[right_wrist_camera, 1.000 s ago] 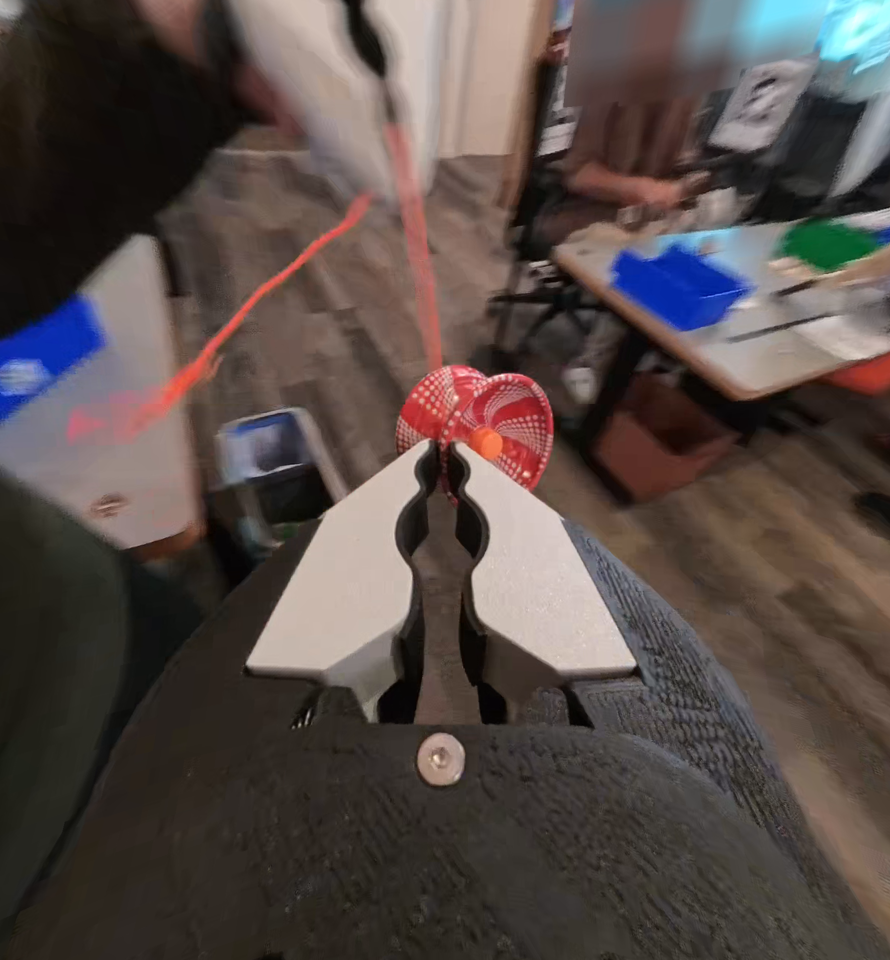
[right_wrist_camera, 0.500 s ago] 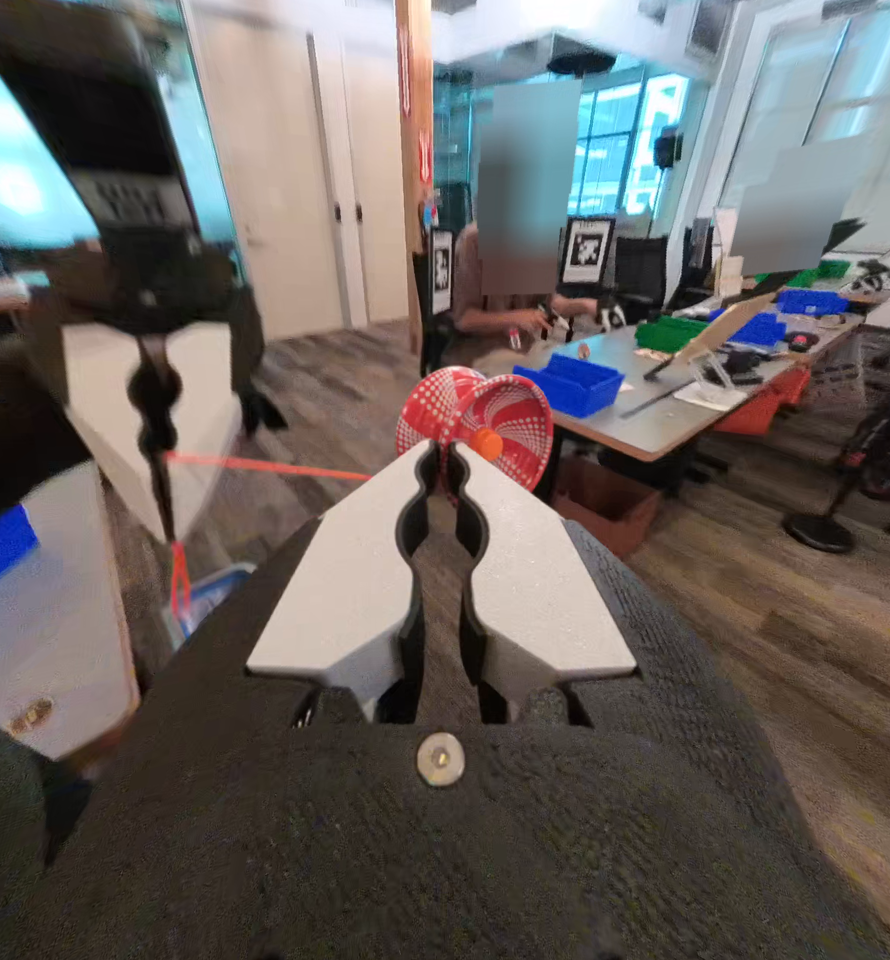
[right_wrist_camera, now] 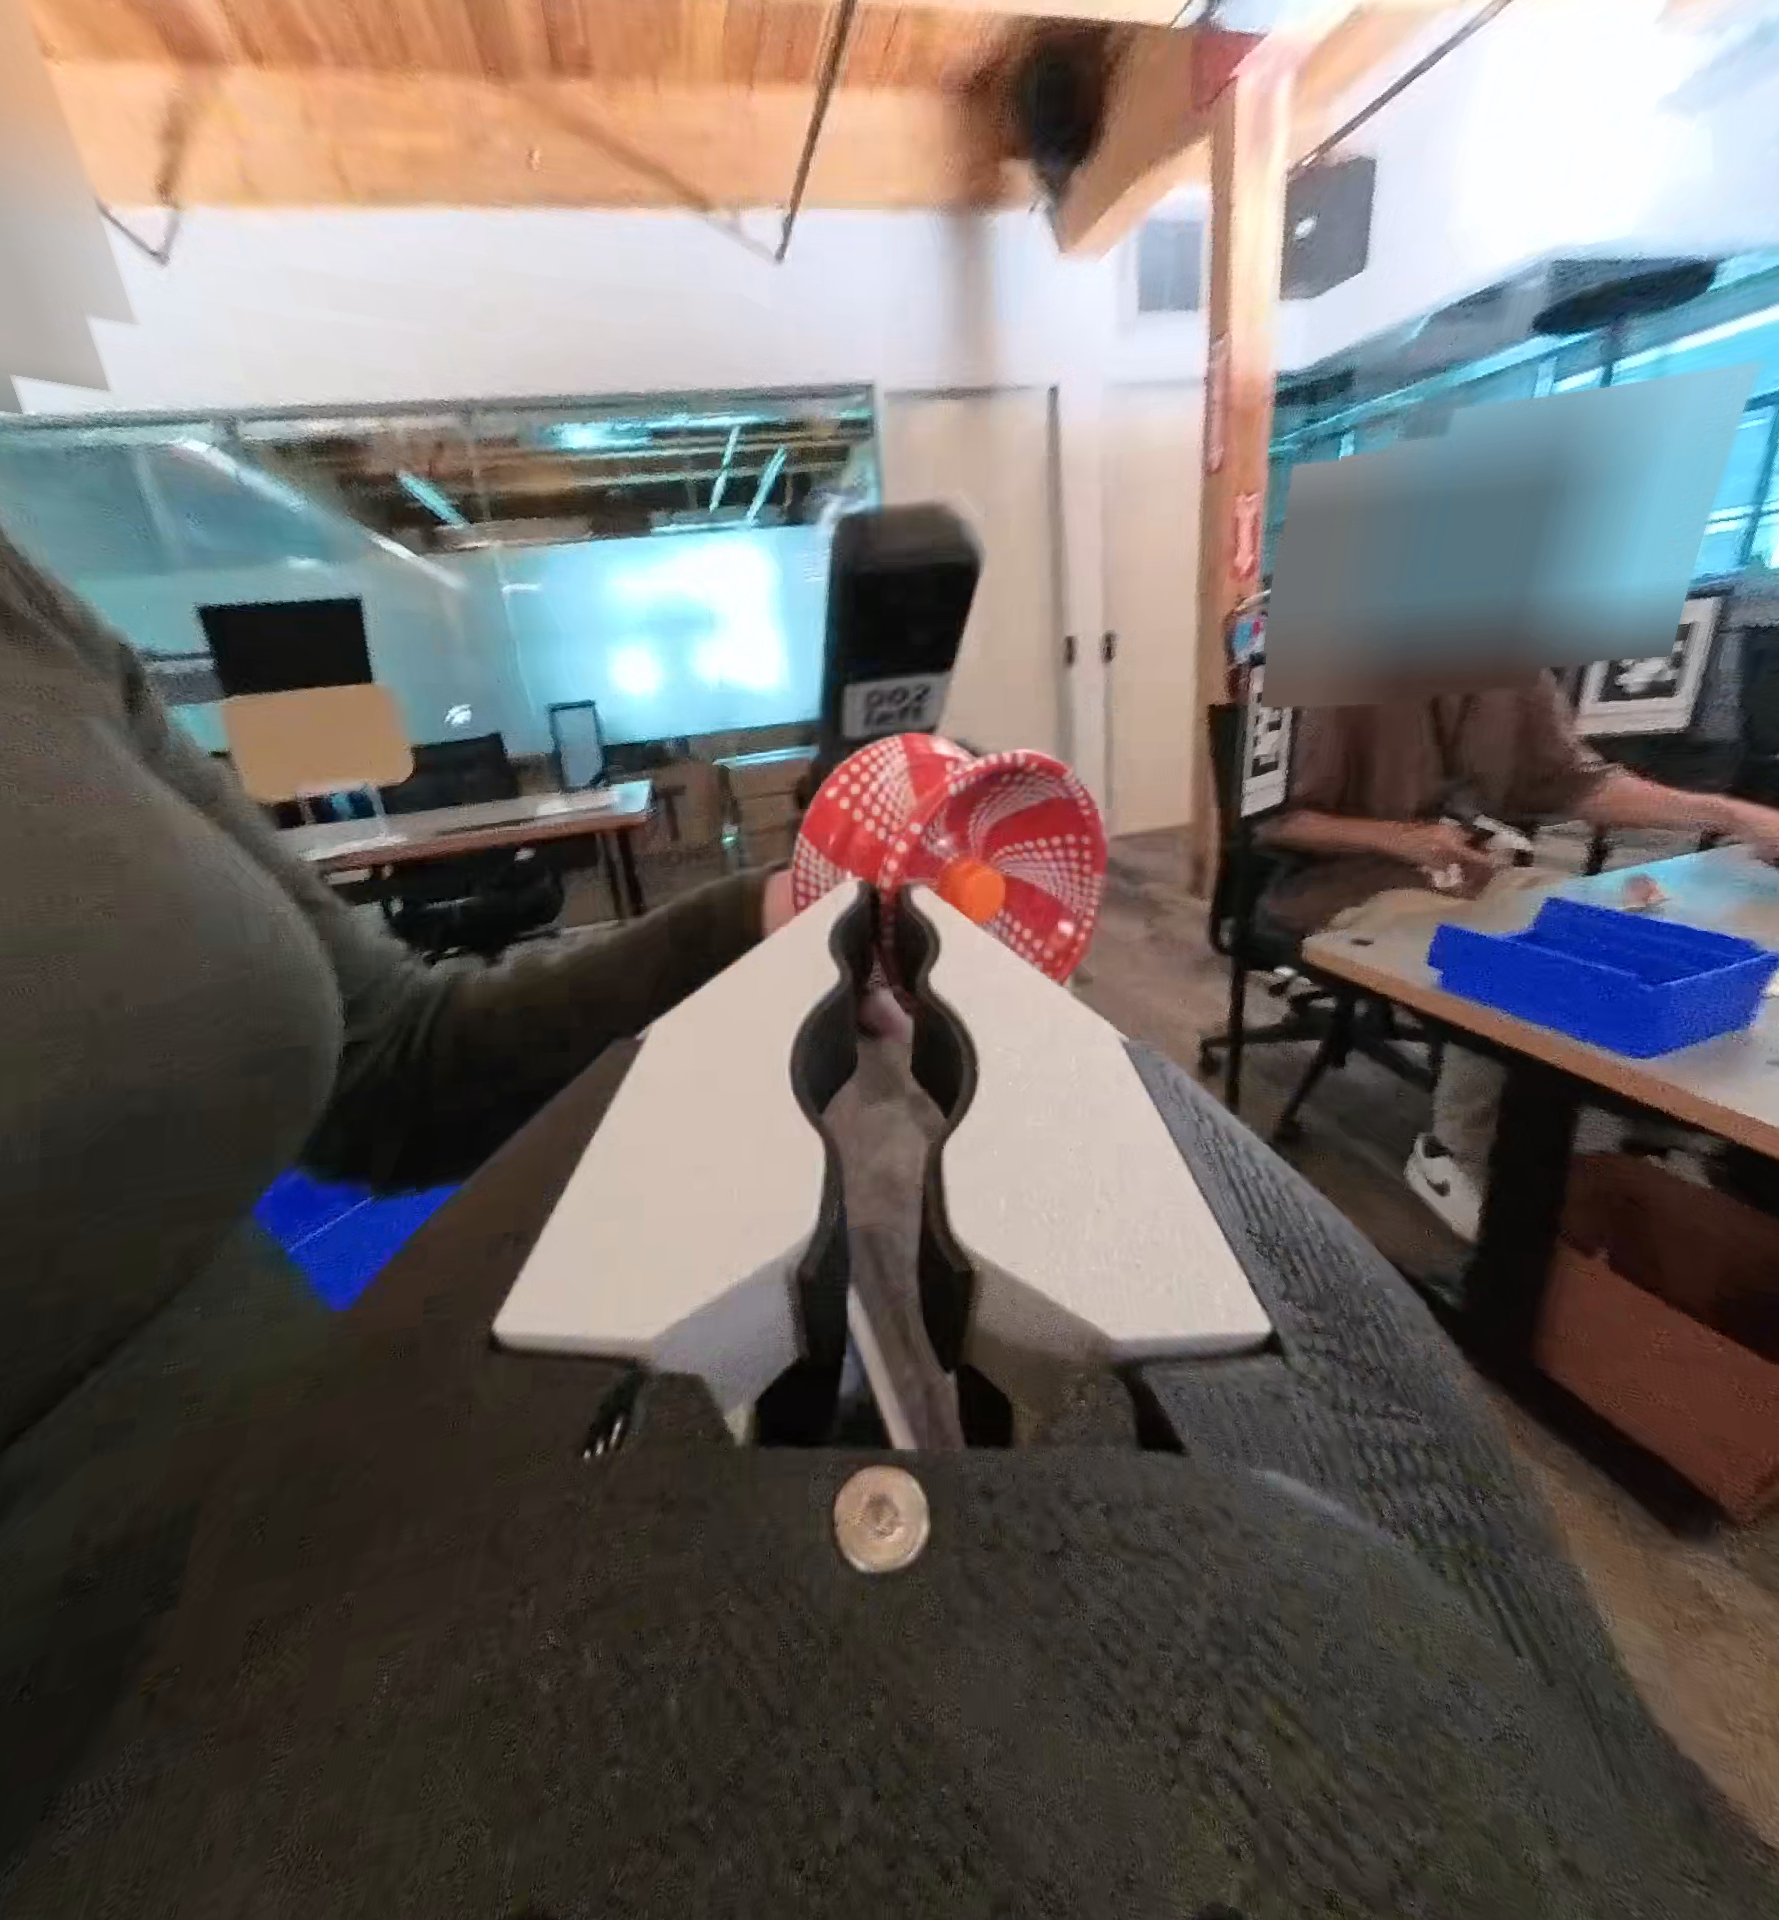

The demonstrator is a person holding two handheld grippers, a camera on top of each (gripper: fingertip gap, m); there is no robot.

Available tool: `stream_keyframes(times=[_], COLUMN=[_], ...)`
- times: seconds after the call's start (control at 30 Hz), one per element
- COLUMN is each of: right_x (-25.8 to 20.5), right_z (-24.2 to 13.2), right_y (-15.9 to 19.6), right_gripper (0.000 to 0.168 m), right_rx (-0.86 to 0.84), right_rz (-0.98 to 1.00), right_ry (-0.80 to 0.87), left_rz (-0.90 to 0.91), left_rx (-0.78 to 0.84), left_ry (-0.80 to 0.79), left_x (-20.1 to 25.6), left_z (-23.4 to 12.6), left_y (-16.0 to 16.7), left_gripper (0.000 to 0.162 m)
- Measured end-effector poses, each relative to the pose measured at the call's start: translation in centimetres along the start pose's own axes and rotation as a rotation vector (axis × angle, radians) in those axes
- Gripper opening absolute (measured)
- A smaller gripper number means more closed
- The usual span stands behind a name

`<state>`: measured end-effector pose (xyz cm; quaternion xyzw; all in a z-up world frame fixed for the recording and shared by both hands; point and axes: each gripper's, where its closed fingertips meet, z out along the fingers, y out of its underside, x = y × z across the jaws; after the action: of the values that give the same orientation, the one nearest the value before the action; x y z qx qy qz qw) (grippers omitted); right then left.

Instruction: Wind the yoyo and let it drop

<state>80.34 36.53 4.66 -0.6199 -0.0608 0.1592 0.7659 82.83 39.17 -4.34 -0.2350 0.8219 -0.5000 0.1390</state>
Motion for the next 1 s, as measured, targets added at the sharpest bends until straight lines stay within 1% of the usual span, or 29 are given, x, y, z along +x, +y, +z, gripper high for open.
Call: stream_keyframes(times=[0.07, 0.13, 0.17, 0.23, 0.27, 0.3, 0.33, 0.37, 0.4, 0.47, 0.5, 0.53, 0.57, 0.63, 0.67, 0.7, 0.77, 0.8, 0.83, 0.9, 0.93, 1.0], right_x=[2.6, 4.0, 4.2, 4.4, 4.4, 4.8, 5.4, 5.8, 5.9, 6.0, 6.1, 6.1, 6.0, 5.8, 5.8, 6.0, 6.0, 5.8, 5.6, 5.3, 5.2, 4.7], right_z=[-0.4, -0.6, -0.5, -0.4, -0.2, -0.4, -0.7, -0.9, -1.1, -0.9, -0.8, -0.5, 0.0, 0.9, 1.2, 1.4, 1.7, 2.0, 2.1, 2.4, 2.6, 2.9], right_y=[-0.6, 0.4, 1.1, 1.7, 1.8, 1.8, 1.8, 1.7, 1.6, 1.3, 1.3, 1.3, 1.5, 2.0, 2.3, 2.6, 2.8, 3.0, 3.0, 3.1, 3.0, 2.7], right_gripper=[0.001, 0.002, 0.001, 0.001, 0.001, 0.001, 0.001, 0.001, 0.001, 0.001, 0.001, 0.001, 0.001, 0.001, 0.000, 0.001, 0.001, 0.001, 0.001, 0.002, 0.002, 0.002], right_rx=[0.043, -0.023, -0.064, -0.122, -0.142, -0.179, -0.227, -0.271, -0.301, -0.348, -0.377, -0.406, -0.438, -0.499, -0.534, -0.576, -0.607, -0.609, -0.611, -0.619, -0.611, -0.549], right_rz=[-0.026, -0.081, -0.126, -0.245, -0.311, -0.389, -0.483, -0.574, -0.652, -0.787, -0.861, -0.935, -1.007, -1.142, -1.214, -1.281, -1.361, -1.379, -1.403, -1.454, -1.460, -1.421], right_ry=[0.167, 0.262, 0.300, 0.367, 0.396, 0.453, 0.510, 0.548, 0.577, 0.614, 0.631, 0.645, 0.646, 0.639, 0.640, 0.648, 0.649, 0.639, 0.633, 0.620, 0.619, 0.610], left_rz=[-0.015, -0.053, -0.088, -0.202, -0.272, -0.324, -0.373, -0.421, -0.459, -0.519, -0.538, -0.552, -0.554, -0.559, -0.554, -0.557, -0.544, -0.544, -0.547, -0.546, -0.556, -0.515], left_rx=[0.029, 0.123, 0.166, 0.254, 0.290, 0.344, 0.395, 0.424, 0.442, 0.484, 0.508, 0.532, 0.553, 0.562, 0.552, 0.542, 0.481, 0.439, 0.408, 0.406, 0.425, 0.474], left_ry=[0.101, 0.154, 0.151, 0.138, 0.179, 0.282, 0.365, 0.366, 0.303, 0.104, 0.026, -0.019, -0.031, -0.029, -0.023, -0.040, -0.076, -0.084, -0.078, -0.018, -0.020, 0.003], left_x=[2.4, 3.8, 3.7, 2.8, 2.9, 3.9, 4.6, 4.2, 3.1, -0.1, -1.5, -2.3, -2.7, -3.1, -3.2, -3.4, -3.7, -3.7, -3.6, -3.1, -3.3, -3.2], left_z=[1.6, 2.1, 2.0, 1.2, 0.5, -0.5, -1.6, -2.1, -2.5, -2.9, -3.1, -3.3, -3.3, -2.8, -2.6, -2.5, -1.9, -1.5, -1.0, -0.7, -0.8, -1.3], left_y=[-0.2, -1.8, -2.5, -3.6, -4.1, -4.9, -5.6, -5.8, -5.8, -6.1, -6.5, -7.1, -7.9, -8.9, -9.1, -9.2, -8.6, -8.2, -7.9, -8.0, -8.0, -8.3], left_gripper=[0.000, 0.000, 0.000, 0.000, 0.002, 0.003, 0.000, 0.005, 0.020, 0.062, 0.070, 0.078, 0.086, 0.091, 0.100, 0.101, 0.097, 0.091, 0.082, 0.041, 0.035, 0.032])
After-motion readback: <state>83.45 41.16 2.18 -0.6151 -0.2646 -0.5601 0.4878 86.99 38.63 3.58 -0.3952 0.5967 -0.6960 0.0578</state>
